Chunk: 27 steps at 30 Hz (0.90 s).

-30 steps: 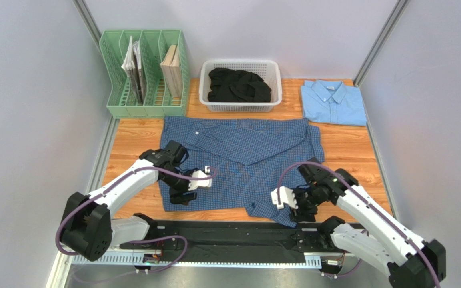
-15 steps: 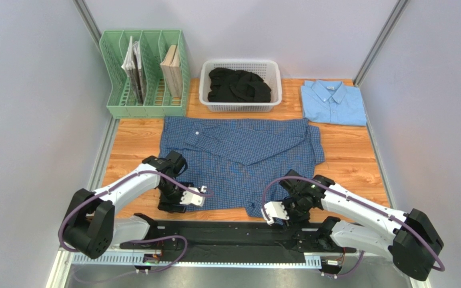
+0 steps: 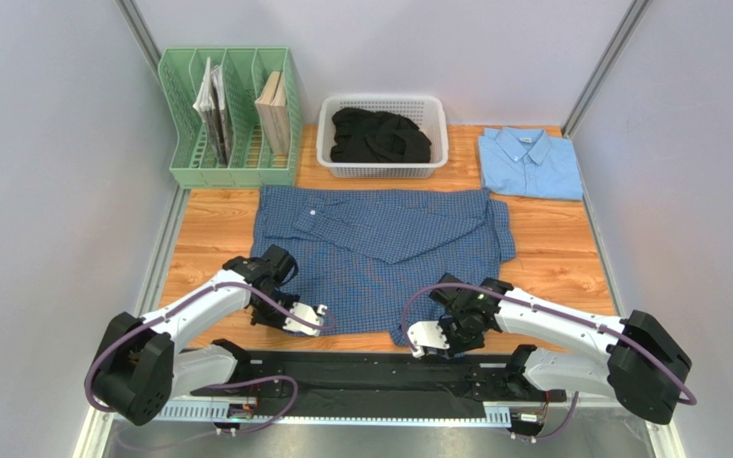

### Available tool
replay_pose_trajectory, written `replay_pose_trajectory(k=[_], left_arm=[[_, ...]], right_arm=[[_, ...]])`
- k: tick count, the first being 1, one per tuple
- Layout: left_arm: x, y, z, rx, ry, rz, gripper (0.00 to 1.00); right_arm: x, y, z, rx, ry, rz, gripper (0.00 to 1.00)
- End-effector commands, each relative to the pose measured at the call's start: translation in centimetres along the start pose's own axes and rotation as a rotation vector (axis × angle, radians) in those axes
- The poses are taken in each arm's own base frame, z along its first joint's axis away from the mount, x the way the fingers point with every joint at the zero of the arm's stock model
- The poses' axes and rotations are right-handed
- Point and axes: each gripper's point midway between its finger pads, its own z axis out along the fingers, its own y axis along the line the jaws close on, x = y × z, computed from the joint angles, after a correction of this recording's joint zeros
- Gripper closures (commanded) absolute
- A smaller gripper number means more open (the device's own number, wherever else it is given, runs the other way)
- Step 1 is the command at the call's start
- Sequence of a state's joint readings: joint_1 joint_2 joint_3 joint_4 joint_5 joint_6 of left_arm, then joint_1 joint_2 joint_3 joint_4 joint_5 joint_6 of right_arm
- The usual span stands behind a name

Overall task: Fold and stack the long sleeve shirts
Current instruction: Fold the shirt

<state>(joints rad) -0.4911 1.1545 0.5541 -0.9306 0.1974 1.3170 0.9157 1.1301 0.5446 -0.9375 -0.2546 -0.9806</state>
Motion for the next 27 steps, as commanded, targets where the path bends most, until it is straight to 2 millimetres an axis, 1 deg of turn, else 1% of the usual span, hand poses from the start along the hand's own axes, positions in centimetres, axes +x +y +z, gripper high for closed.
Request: replay_pose_trajectory(k=[1,3,4,5,6,8,9,10,11,12,13,14,15,16,17,18,20,21,22,23,24,25,26,27], left_arm=[[-0.5,-1.1,-0.6,0.024,-0.027,-0.026,0.83],[-0.8,-0.7,-1.4,0.013,-0.034,-0.030,0.93],[-0.8,-0.8,-1.7,0.017,-0.034,-0.038,0.99],[-0.9,-0.8,-2.1,0.011,-0.042,-0.043,1.00],[-0.9,-0.3,-2.6,-0.005,-0.047,-0.055,1.00],[-1.1,-0.4,-3.4,-0.005,-0.062,-0.070,1.00],[-1.1,0.3,-4.3,-0.034,-0.076,-0.093,1.00],[-1.1,0.2,-4.9,-0.029,-0.086,-0.104,1.00],[-1.4,0.5,-5.5,-0.039,-0.107,-0.112,1.00],[-1.3,1.4,-6.6,-0.073,-0.115,-0.125,1.00],[-1.3,1.6,-7.1,-0.076,-0.118,-0.129,1.00],[-1.2,2.1,-7.4,-0.085,-0.124,-0.141,1.00],[-1.2,3.1,-8.5,-0.120,-0.134,-0.151,1.00],[-1.2,3.7,-9.0,-0.134,-0.142,-0.161,1.00],[-1.2,4.3,-9.2,-0.135,-0.157,-0.178,1.00],[-1.1,5.7,-10.4,-0.173,-0.167,-0.198,1.00],[-0.9,7.3,-10.7,-0.177,-0.177,-0.230,1.00],[-0.6,8.9,-11.7,-0.221,-0.186,-0.251,1.00],[-0.3,9.9,-11.6,-0.214,-0.185,-0.270,1.00],[-0.2,10.8,-11.8,-0.227,-0.194,-0.280,1.00],[0.1,12.2,-12.9,-0.264,-0.197,-0.302,1.00],[0.5,13.4,-12.6,-0.257,-0.198,-0.319,1.00],[0.7,14.3,-12.7,-0.264,-0.198,-0.333,1.00],[0.9,15.8,-14.0,-0.300,-0.202,-0.350,1.00]], right_arm=[[-1.0,-1.9,-2.4,0.118,-0.027,0.045,1.00],[-1.1,-2.0,-3.2,0.128,-0.043,0.056,1.00],[-1.1,-1.9,-4.0,0.144,-0.055,0.060,1.00],[-1.1,-1.9,-4.4,0.157,-0.063,0.057,1.00],[-0.9,-1.5,-4.8,0.152,-0.057,0.054,1.00],[-0.9,-1.6,-6.2,0.193,-0.073,0.051,1.00],[-0.5,-1.3,-6.6,0.190,-0.067,0.065,1.00],[-0.5,-1.2,-7.0,0.198,-0.070,0.066,1.00],[-0.8,-1.6,-8.1,0.229,-0.090,0.063,1.00],[-0.5,-1.5,-8.5,0.231,-0.090,0.082,1.00],[-0.5,-1.8,-9.1,0.245,-0.095,0.083,1.00],[-0.9,-2.5,-10.1,0.270,-0.106,0.085,1.00],[-0.7,-3.0,-10.9,0.285,-0.115,0.119,1.00],[-0.7,-3.7,-11.5,0.295,-0.121,0.117,1.00],[-1.3,-4.9,-13.4,0.334,-0.147,0.127,1.00],[-0.7,-5.9,-13.8,0.318,-0.156,0.188,1.00],[-0.6,-7.7,-15.2,0.325,-0.175,0.216,1.00],[-0.4,-9.5,-16.4,0.330,-0.197,0.256,1.00],[-0.4,-10.5,-17.2,0.344,-0.208,0.267,1.00],[-0.3,-11.5,-17.9,0.351,-0.216,0.267,1.00],[-0.3,-13.1,-19.7,0.394,-0.236,0.272,1.00],[-0.1,-14.3,-19.5,0.372,-0.231,0.282,1.00],[0.1,-15.3,-19.7,0.374,-0.228,0.278,1.00],[0.5,-16.3,-20.3,0.387,-0.227,0.280,1.00]])
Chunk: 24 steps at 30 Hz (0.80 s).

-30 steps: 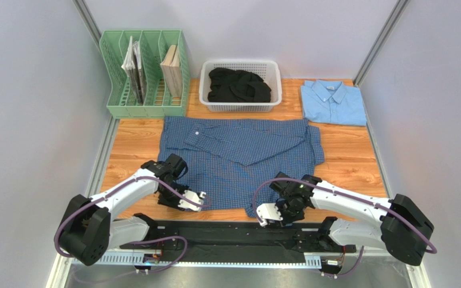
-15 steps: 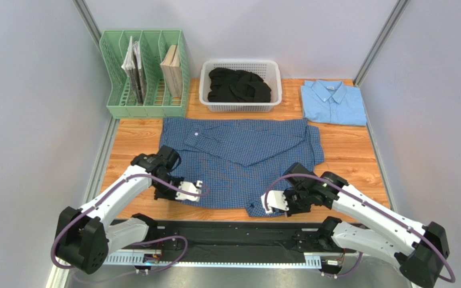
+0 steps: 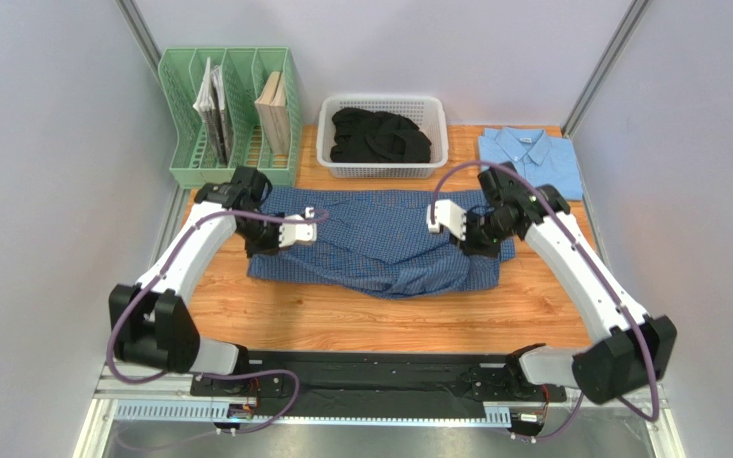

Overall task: Fold and stack the long sleeve shirts
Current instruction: Fold the shirt

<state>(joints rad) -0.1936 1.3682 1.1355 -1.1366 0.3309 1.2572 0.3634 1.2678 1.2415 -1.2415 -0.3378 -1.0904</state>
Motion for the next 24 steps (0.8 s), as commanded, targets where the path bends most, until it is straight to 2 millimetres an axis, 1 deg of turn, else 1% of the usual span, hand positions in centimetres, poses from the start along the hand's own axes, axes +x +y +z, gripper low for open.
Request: replay_pose_trajectory(k=[1,2,3,4,6,7,8,9,10,11,12,14,16,17,18,19,20,21,22,24], left_arm=[[-1.4,5.8,-0.4,-0.066,-0.059,-0.069,1.00],[-1.3,6.6,-0.4,-0.071,-0.060,-0.080,1.00],[-1.4,8.1,-0.9,-0.101,-0.062,-0.083,1.00],[-1.0,8.8,-0.1,-0.082,-0.053,-0.097,1.00],[-0.7,10.2,0.0,-0.094,-0.047,-0.108,1.00],[-0.3,10.5,0.9,-0.074,-0.039,-0.120,1.00],[0.0,10.8,1.1,-0.075,-0.035,-0.128,1.00],[0.4,11.0,2.0,-0.061,-0.027,-0.141,1.00],[0.8,11.1,2.4,-0.057,-0.010,-0.145,1.00],[1.2,11.1,2.8,-0.049,-0.001,-0.160,1.00],[1.6,11.0,3.4,-0.033,0.006,-0.173,1.00],[2.3,10.4,3.9,-0.007,0.019,-0.202,1.00],[2.5,9.9,4.1,0.013,0.026,-0.213,1.00],[2.8,9.8,4.4,0.006,0.028,-0.232,1.00],[2.9,9.9,4.3,-0.013,0.029,-0.241,1.00],[3.4,10.0,4.6,-0.030,0.048,-0.256,1.00],[3.4,10.9,4.5,-0.070,0.043,-0.277,1.00],[3.4,11.1,4.1,-0.086,0.037,-0.286,1.00],[3.2,11.6,3.6,-0.105,0.025,-0.295,1.00],[2.8,11.9,3.0,-0.122,0.005,-0.315,1.00]], right_arm=[[-2.1,-5.5,-0.5,0.024,-0.056,-0.046,1.00],[-2.3,-6.7,-0.5,0.036,-0.060,-0.045,1.00],[-2.2,-7.7,-0.4,0.042,-0.057,-0.031,1.00],[-2.4,-9.4,0.2,0.038,-0.052,-0.024,1.00],[-2.1,-10.8,0.9,0.038,-0.037,-0.013,1.00],[-2.4,-11.8,0.8,0.052,-0.038,-0.014,1.00],[-2.0,-12.6,2.1,0.038,-0.021,-0.003,0.99],[-1.9,-13.2,2.5,0.045,-0.015,0.017,0.99],[-1.9,-13.9,2.7,0.058,-0.013,0.023,0.98],[-1.5,-14.6,3.7,0.060,0.004,0.031,0.96],[-1.3,-15.0,4.1,0.072,0.008,0.056,0.96],[-1.0,-16.3,4.9,0.109,0.010,0.073,0.97],[-0.9,-16.8,5.3,0.129,0.013,0.111,0.97],[-0.7,-17.7,5.8,0.158,0.018,0.121,0.98],[-0.4,-18.2,6.0,0.177,0.020,0.138,0.98],[-0.4,-18.6,6.2,0.194,0.020,0.166,0.99],[-0.4,-19.7,6.1,0.238,0.024,0.171,1.00],[-0.3,-20.1,6.4,0.241,0.025,0.183,1.00],[-0.4,-20.4,6.3,0.249,0.020,0.203,1.00],[-0.8,-21.0,5.5,0.265,-0.004,0.213,1.00]])
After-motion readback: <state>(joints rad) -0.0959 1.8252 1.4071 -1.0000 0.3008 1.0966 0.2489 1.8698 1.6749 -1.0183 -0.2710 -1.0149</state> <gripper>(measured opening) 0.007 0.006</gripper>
